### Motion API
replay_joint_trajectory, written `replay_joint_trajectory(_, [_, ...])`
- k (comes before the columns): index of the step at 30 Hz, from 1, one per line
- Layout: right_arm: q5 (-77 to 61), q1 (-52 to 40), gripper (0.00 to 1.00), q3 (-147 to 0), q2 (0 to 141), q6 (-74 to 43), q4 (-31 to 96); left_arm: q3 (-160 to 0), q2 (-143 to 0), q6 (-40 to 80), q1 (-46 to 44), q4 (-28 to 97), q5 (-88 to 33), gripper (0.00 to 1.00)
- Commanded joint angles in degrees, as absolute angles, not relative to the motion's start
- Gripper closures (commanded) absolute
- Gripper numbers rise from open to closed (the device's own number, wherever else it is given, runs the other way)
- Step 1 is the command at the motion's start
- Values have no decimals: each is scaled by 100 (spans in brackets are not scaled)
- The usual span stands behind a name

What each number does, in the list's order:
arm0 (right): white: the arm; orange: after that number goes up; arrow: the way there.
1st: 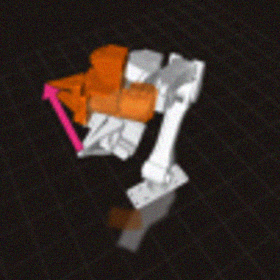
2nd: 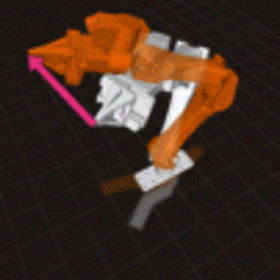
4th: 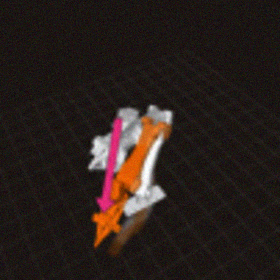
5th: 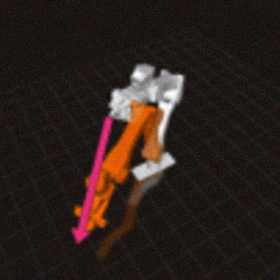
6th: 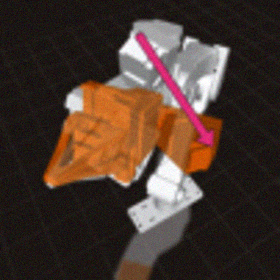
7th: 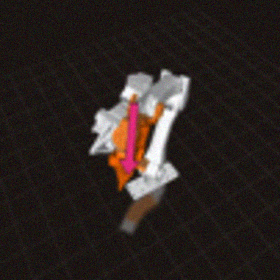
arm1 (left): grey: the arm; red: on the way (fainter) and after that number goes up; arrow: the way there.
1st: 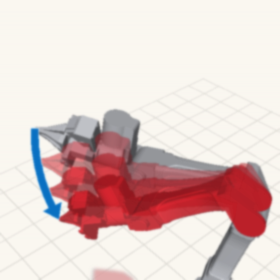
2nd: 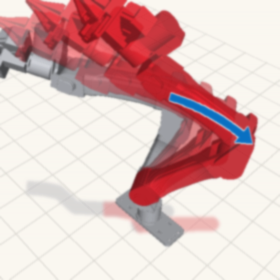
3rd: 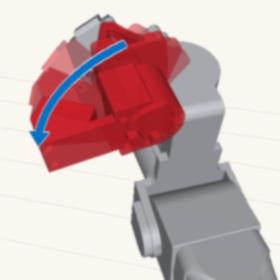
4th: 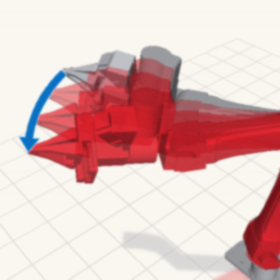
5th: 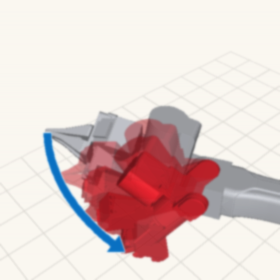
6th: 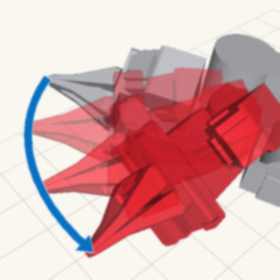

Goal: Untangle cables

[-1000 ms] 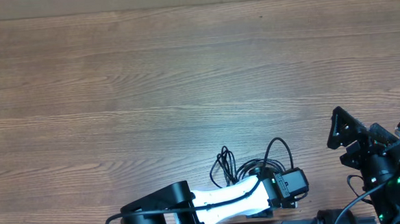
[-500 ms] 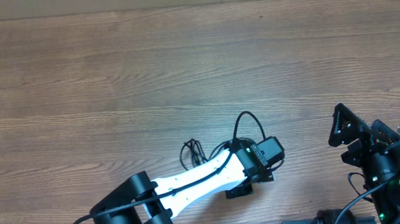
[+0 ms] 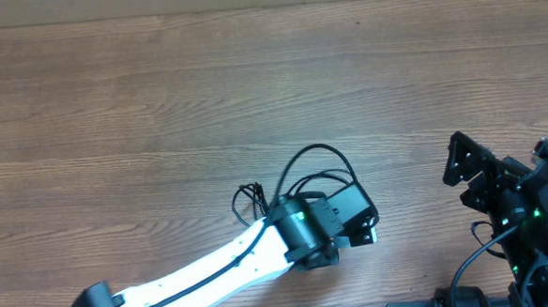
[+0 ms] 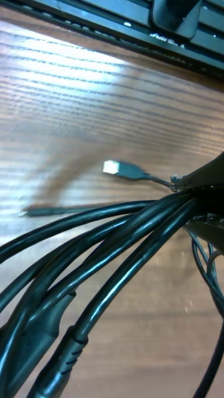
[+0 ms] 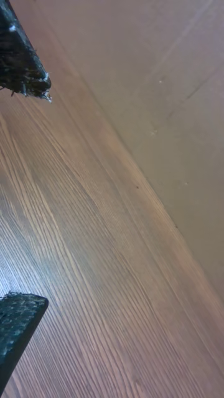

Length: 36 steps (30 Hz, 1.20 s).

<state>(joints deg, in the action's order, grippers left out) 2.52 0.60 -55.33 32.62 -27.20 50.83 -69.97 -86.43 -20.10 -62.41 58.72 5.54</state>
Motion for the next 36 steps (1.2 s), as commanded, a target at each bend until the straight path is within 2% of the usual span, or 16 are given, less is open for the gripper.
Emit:
replay_joint_trajectory(1, [-158,38,0,-5555,3339,-2808,5068,-7019,-8012,-2217,-5892,5865,812,96])
replay_joint_trajectory(6, [-996,38,0,-5555,3695,-2086,5070,-7019,-7446,-3118,-5590,5625,3,96])
replay_joint_trajectory(11, [-2488,38,0,-5555,4287,-1208,5000,-7024,-7142,-4163,-5579,5356,-1100,96])
replay_joint_trajectory(20, [-4215,38,0,-5557,5068,-565,4978,-7024,-7181,-4501,-5577,5352,-862,96])
replay_joint_trajectory(27, [-4418,38,0,-5557,5144,-532,4989,-7022,-7190,-4501,-5559,5406,-832,96])
replay_joint_trajectory(29, [-4825,38,0,-5557,5146,-215,5033,-7024,-7190,-4497,-5452,5441,-764,96])
replay_joint_trajectory(32, [-4274,38,0,-5555,5236,202,5487,-7024,-7190,-4438,-5194,4716,-823,96])
replay_joint_trajectory(36, [-4093,38,1,-5555,5419,196,5631,-7024,-7190,-4501,-5194,4578,-1411,96])
